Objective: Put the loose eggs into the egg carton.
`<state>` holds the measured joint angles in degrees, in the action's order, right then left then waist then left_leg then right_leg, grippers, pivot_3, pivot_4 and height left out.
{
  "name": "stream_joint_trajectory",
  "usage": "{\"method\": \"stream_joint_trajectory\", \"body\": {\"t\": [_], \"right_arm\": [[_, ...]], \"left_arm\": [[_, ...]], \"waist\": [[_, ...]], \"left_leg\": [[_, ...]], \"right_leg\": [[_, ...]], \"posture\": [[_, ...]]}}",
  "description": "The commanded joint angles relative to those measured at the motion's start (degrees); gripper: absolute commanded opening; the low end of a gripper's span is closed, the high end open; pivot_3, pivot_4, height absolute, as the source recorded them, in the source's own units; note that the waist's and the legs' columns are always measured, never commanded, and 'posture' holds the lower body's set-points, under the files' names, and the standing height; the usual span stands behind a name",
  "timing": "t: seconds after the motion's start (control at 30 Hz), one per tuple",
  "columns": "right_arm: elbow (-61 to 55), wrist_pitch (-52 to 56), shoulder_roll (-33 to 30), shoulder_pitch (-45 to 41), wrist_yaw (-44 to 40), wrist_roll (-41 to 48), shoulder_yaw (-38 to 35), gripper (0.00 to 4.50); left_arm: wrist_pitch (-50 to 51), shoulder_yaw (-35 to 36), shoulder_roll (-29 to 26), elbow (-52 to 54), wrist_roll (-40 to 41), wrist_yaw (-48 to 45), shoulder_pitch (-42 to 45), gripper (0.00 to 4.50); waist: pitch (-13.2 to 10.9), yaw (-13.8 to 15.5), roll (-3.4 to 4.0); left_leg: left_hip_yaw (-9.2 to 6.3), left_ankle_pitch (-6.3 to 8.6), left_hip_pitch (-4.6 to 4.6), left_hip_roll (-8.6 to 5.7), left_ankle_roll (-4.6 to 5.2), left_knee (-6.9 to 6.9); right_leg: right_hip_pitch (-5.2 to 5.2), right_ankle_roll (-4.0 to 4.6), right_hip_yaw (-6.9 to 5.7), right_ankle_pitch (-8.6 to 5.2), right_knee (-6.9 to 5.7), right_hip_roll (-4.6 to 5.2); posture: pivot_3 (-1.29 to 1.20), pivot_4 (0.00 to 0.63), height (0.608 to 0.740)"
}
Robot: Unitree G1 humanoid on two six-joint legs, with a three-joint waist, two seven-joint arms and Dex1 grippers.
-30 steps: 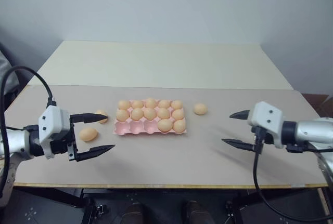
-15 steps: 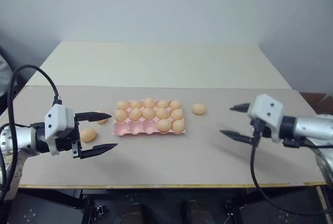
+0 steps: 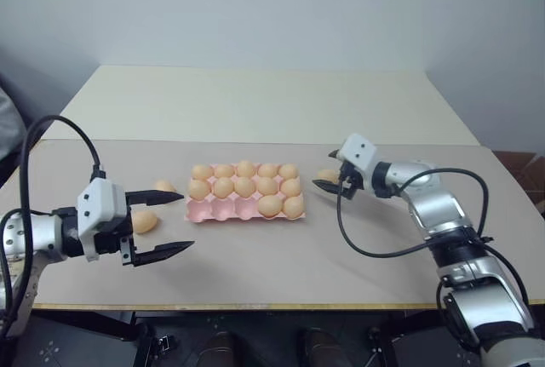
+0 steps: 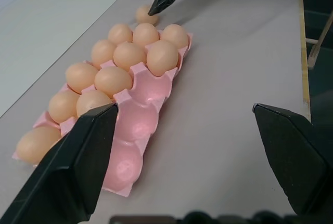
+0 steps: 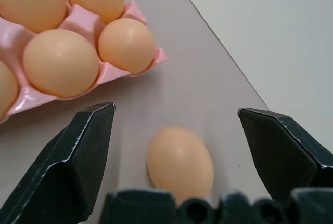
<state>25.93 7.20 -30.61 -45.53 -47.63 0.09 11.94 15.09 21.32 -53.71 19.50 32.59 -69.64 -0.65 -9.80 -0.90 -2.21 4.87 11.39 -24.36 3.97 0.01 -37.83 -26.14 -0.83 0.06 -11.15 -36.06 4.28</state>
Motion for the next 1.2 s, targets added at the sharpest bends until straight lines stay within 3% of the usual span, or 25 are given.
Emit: {"method": "stream_joint_trajectory", "body": {"t": [0.03,0.5,0.73,0.8,0.97,1.2], "right_arm": [[6.1,-5.7,1.4,-3.7,0.7,-1.7,-0.3,4.40],[22.8,-8.7,5.4,-8.5,2.5,-4.8,-0.7,4.40],[23.4,-8.4,5.6,-8.6,3.0,-5.0,-1.1,2.18],[22.7,-8.7,5.5,-8.1,3.4,-5.4,-1.0,1.99],[14.5,-7.6,3.7,-5.4,4.5,-5.3,-1.9,1.98],[-17.1,6.8,3.4,1.0,2.9,-0.6,-3.9,1.98]], "left_arm": [[-0.3,2.1,-0.9,1.8,0.2,0.5,-0.3,4.50],[-0.8,1.2,-1.1,1.9,-0.9,0.8,-0.4,4.50],[-0.9,0.8,-1.1,1.4,-1.2,0.5,0.2,4.50],[-1.0,0.9,-1.1,1.2,-1.2,0.4,0.2,4.50],[-1.1,3.0,-1.6,0.5,-1.3,-0.2,-1.4,4.50],[-1.2,8.1,-2.3,-1.1,-2.6,-0.6,-6.2,4.50]], "waist": [[0.0,0.0,0.00],[0.0,-0.3,0.01],[0.0,-0.3,0.01],[0.0,-0.4,0.01],[0.0,-0.3,0.02],[0.0,-0.5,0.03]], "left_leg": [[0.00,0.00,0.03,0.00,0.00,0.00],[0.02,-0.01,0.08,0.01,0.00,0.00],[0.02,-0.01,0.07,0.01,0.00,0.00],[0.02,-0.01,0.07,0.01,0.00,0.00],[0.02,-0.01,0.08,0.02,0.00,0.00],[0.05,0.00,0.07,0.06,0.00,0.03]], "right_leg": [[0.00,-0.01,0.00,0.00,-0.02,0.00],[0.01,0.14,0.05,0.10,-0.08,-0.03],[0.01,0.13,0.05,0.10,-0.07,-0.03],[0.01,0.13,0.06,0.10,-0.07,-0.03],[0.00,0.13,0.05,0.10,-0.09,-0.03],[-0.06,0.08,0.06,0.07,-0.10,-0.04]], "posture": [[0.00,0.150,0.740],[0.00,0.150,0.740],[0.00,0.150,0.740],[0.00,0.150,0.740],[0.00,0.150,0.740],[0.00,0.150,0.740]]}}
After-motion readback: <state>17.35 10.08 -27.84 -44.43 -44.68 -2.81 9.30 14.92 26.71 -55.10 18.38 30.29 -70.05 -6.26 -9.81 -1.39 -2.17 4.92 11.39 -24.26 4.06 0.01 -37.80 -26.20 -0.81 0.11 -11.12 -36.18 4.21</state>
